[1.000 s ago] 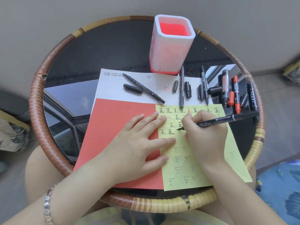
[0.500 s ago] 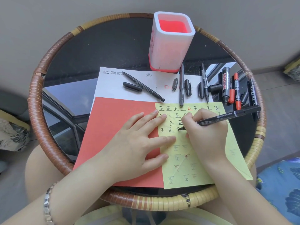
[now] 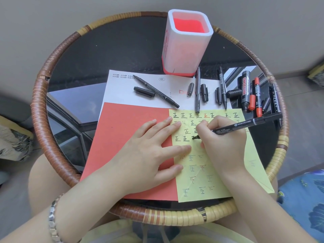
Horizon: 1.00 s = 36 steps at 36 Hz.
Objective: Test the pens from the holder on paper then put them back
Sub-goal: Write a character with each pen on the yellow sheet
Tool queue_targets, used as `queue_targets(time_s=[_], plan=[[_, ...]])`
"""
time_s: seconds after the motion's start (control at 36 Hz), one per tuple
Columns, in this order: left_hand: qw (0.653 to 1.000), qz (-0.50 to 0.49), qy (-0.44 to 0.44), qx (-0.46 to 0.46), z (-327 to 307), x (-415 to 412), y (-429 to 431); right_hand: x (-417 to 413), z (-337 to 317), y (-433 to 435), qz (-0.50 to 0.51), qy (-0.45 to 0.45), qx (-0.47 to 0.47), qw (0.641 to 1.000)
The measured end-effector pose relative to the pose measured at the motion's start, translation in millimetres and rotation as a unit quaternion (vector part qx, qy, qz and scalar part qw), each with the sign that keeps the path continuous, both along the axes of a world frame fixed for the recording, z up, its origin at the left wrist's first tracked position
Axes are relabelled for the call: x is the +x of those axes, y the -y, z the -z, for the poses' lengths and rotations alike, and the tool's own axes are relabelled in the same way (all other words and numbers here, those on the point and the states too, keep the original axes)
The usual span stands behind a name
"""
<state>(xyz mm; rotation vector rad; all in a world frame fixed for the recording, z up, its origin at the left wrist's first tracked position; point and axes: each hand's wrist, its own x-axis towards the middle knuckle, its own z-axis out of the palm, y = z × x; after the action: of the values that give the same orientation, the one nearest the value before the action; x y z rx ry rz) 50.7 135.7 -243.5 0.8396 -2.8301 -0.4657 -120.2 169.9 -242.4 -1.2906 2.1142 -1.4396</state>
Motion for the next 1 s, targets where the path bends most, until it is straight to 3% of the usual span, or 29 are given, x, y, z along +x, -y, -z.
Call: queue_targets(time_s=[0.39,0.67,0.81,1.0], plan=[[1.0,0.0,0.004,-0.003,0,0,0,0,0,-1,0.021,0.001,0.0,1.0],[1.0,-0.001,0.016,-0.005,0,0,0,-4,-5,-1,0.056,0.093,-0.032,0.994],[0.999,0.001,0.027,-0.04,-3,-4,-2,-4,-7,-1,0.066,0.191,-0.069,0.977],[0.998,0.017,0.018,-0.052,-3,-18,-4,-4,-12,-1,0.035,0.205,-0.088,0.974]])
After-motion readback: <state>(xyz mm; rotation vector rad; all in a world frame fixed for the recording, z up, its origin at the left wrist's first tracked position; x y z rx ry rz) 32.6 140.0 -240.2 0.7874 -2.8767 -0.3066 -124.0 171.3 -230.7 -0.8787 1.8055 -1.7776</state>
